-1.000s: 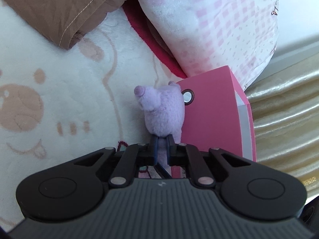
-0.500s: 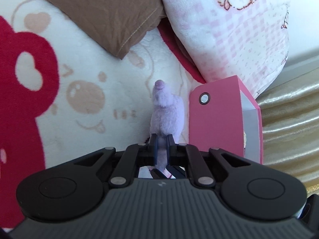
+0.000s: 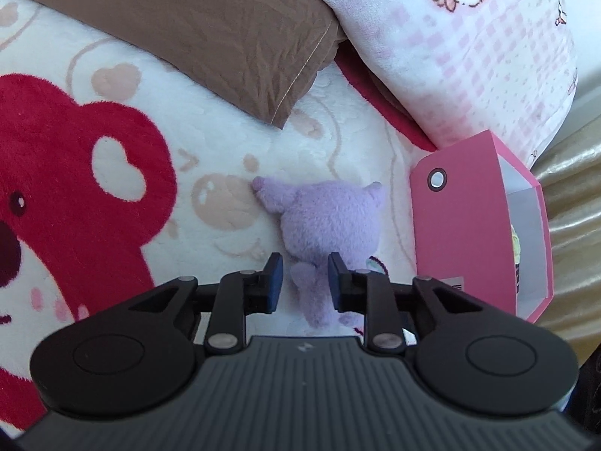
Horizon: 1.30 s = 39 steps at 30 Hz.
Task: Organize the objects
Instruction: 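Close the left tool on the lavender plush toy and lift it, then carry the plush toy with the left tool into the pink box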
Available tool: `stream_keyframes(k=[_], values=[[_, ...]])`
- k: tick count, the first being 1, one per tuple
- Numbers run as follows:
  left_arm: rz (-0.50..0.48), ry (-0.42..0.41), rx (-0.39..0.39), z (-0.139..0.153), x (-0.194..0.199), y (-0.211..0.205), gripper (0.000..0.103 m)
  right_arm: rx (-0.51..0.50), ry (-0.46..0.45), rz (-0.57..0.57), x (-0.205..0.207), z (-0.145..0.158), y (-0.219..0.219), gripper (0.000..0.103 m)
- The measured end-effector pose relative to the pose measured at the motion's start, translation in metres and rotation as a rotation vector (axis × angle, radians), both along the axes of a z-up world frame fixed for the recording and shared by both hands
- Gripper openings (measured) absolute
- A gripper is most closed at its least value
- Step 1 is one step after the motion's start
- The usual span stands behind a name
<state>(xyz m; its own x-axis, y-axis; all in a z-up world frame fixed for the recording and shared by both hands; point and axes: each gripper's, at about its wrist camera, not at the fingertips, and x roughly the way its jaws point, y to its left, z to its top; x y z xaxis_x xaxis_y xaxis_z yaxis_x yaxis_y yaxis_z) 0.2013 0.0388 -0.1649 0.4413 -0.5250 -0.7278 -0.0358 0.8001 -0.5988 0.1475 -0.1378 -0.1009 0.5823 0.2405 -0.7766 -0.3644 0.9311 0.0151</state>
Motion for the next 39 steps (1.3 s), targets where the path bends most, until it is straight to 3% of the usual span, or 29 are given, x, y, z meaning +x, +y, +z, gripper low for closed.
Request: stream_keyframes(k=[5, 12, 13, 15, 19, 39], values=[[-0.009, -0.017, -0.036, -0.003, 0.002, -0.001, 0.04, 0.073, 0.055, -0.059, 0.016, -0.014, -0.002, 0.069], [0.01, -0.044, -0.042, -0.015, 0.004, -0.01, 0.041, 0.118, 0.026, -0.119, 0.028, -0.033, -0.006, 0.071], [0.014, -0.047, -0.056, -0.016, 0.003, -0.01, 0.036, 0.133, 0.021, -0.127, 0.027, -0.033, -0.008, 0.071], [0.003, -0.056, -0.063, -0.013, 0.002, -0.011, 0.033, 0.135, 0.01, -0.139, 0.025, -0.032, -0.011, 0.053], [-0.011, -0.061, -0.052, -0.004, -0.004, -0.015, 0.031, 0.136, 0.01, -0.121, 0.02, -0.027, -0.016, 0.05], [-0.061, -0.067, 0.163, 0.082, -0.1, -0.048, 0.034, 0.156, 0.044, -0.026, -0.062, 0.034, -0.017, 0.05]])
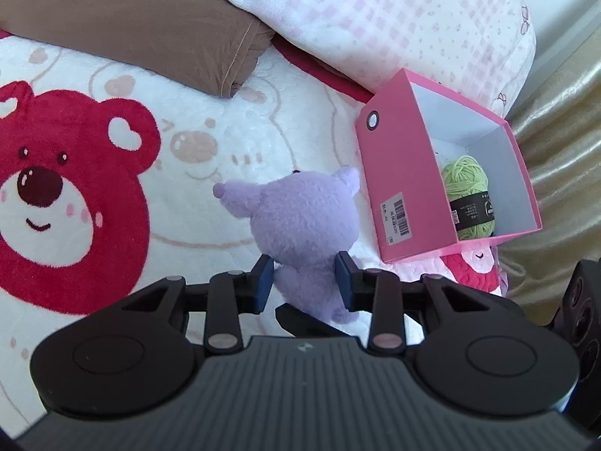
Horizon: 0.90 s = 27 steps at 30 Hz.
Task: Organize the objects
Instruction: 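Carry the plush toy with the left tool into the pink box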
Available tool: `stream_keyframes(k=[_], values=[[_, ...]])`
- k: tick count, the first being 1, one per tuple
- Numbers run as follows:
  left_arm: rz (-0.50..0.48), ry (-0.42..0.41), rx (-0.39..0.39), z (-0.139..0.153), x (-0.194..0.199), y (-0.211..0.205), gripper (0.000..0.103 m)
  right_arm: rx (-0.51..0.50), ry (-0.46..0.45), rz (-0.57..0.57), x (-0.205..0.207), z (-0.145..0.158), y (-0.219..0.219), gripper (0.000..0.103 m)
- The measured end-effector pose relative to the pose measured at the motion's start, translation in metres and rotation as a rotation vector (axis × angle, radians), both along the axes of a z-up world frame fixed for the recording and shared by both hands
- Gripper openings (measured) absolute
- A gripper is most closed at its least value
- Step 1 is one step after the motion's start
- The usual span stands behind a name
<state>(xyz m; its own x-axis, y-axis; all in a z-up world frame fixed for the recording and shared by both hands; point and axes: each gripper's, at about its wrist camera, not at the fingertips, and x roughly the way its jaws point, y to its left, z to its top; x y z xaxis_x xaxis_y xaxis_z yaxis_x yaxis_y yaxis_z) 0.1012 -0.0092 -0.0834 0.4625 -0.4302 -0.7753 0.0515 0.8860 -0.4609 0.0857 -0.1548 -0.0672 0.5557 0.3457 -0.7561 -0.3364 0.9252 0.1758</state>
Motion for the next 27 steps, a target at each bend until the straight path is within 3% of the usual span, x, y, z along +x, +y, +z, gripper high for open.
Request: stream_keyframes(k=[6, 16, 27], values=[[-0.024, -0.02, -0.002, 0.037, -0.019, -0.012, 0.034, -0.009, -0.027, 0.003, -0.024, 0.035, -0.009, 0.05], [-0.081, -0.136, 0.001, 0.098, -0.034, -0.048, 0.035, -0.02, -0.148, -0.024, -0.051, 0.088, -0.041, 0.05], [-0.19, -0.192, -0.016, 0.114, -0.006, -0.113, 0.037, -0.061, -0.247, -0.131, -0.052, 0.104, -0.096, 0.05]])
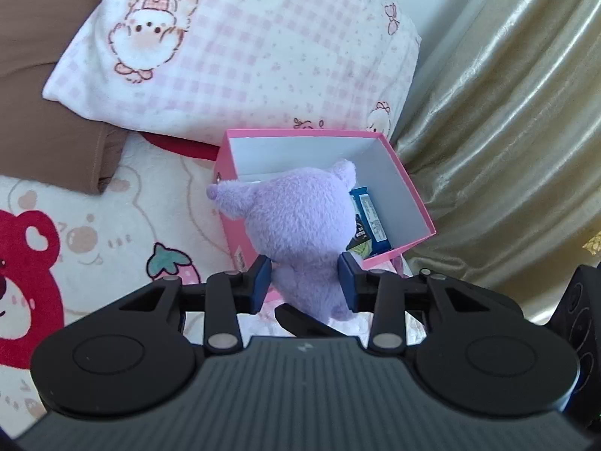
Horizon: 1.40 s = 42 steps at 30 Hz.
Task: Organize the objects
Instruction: 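Carry the plush toy with the left tool into the pink box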
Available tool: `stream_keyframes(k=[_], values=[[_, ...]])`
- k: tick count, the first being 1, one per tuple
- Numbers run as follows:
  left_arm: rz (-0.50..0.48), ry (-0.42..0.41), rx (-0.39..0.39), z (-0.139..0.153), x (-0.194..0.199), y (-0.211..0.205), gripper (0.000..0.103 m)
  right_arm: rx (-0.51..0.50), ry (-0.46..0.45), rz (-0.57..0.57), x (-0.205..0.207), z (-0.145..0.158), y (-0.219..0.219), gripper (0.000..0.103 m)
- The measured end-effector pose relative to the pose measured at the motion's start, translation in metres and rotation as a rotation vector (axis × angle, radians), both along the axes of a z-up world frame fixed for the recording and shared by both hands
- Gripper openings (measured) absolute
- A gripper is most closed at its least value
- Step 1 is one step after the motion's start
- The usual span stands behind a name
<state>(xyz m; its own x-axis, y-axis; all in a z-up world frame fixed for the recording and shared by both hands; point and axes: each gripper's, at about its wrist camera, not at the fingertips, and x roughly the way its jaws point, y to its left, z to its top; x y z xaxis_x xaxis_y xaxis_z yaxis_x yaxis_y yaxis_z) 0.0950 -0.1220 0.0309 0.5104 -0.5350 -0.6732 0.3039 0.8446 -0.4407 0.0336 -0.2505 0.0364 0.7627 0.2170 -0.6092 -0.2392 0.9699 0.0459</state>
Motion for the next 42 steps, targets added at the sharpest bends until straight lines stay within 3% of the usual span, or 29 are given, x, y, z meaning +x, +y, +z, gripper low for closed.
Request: stream_keyframes(k=[13, 20, 26, 33, 38, 42], values=[[-0.109, 0.037, -0.02, -0.026, 0.066, -0.088, 0.037, -0.035, 0.032, -0.153, 0.036, -0.022, -0.072, 0.05], [-0.167, 0.04, -0.071, -0.049, 0.101, -0.134, 0.037, -0.087, 0.053, -0.25, 0.055, -0.033, -0.106, 0.05], [-0.193, 0.115, -0.102, -0.075, 0.135, -0.17, 0.037, -0.11, 0.129, -0.308, 0.082, -0.049, -0.143, 0.05], [-0.177, 0.206, -0.125, -0.106, 0.163, -0.197, 0.038, -0.173, 0.227, -0.328, 0.106, -0.069, -0.166, 0.05], [-0.134, 0.198, -0.065, -0.115, 0.178, -0.206, 0.039, -0.283, 0.228, -0.296, 0.125, -0.087, -0.167, 0.05], [-0.12, 0.169, -0.058, -0.107, 0.175, -0.2, 0.039, -0.246, 0.238, -0.311, 0.13, -0.09, -0.17, 0.05]])
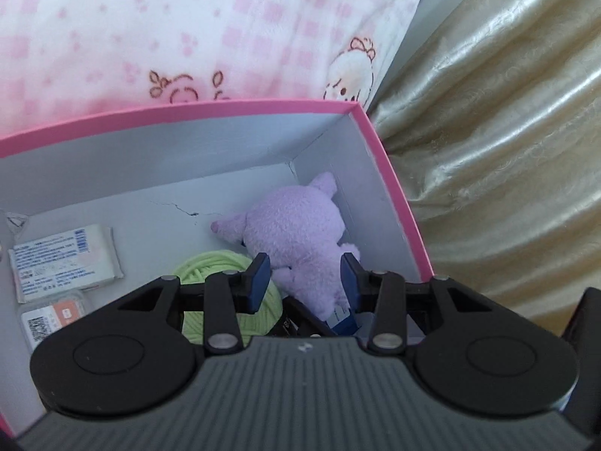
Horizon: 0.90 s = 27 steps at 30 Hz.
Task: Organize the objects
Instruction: 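Carry the plush toy with the left tool into the pink box, then open the left tool to release the plush toy in the box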
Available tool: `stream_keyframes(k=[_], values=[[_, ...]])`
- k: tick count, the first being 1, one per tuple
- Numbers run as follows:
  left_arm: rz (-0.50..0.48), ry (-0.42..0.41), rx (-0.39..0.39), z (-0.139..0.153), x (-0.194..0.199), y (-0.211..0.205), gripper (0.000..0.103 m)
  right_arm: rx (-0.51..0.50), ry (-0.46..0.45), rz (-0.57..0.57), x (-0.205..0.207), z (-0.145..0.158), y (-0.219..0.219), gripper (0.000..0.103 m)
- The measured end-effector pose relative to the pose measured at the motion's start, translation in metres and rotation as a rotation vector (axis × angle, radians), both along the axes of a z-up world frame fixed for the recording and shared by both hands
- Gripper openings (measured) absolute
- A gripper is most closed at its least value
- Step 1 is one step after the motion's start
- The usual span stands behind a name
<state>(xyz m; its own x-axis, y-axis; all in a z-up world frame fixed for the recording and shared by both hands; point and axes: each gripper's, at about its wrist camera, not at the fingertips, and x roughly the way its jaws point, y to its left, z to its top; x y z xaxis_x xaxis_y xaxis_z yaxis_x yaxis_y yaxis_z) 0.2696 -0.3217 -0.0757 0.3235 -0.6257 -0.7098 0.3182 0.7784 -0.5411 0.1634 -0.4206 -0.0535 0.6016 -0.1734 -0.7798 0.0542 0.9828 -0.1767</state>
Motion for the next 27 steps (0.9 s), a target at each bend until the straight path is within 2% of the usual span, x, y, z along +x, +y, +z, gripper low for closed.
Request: stream_keyframes(k=[5, 10, 14, 16, 19, 27], values=[[0.034, -0.003, 0.012, 0.005, -0.002, 0.015, 0.039, 0.019, 0.016, 0.019, 0.007, 0.0, 0.001, 0.05], [0.066, 0.001, 0.025, 0.014, -0.005, 0.034, 0.039, 0.095, 0.035, -0.063, 0.009, -0.004, -0.01, 0.055], [0.065, -0.011, 0.053, 0.031, -0.018, 0.048, 0.043, 0.098, -0.034, -0.081, -0.018, 0.009, 0.0, 0.066], [0.073, -0.043, 0.085, 0.042, -0.029, 0.056, 0.053, 0.147, -0.071, -0.086, -0.032, 0.015, 0.003, 0.066], [0.089, -0.078, 0.154, 0.056, -0.046, 0.071, 0.055, 0.215, -0.11, -0.09, -0.051, 0.025, 0.01, 0.066], [0.156, -0.078, 0.227, 0.084, -0.1, 0.122, 0.063, 0.239, -0.196, 0.006, -0.086, 0.071, 0.038, 0.066]])
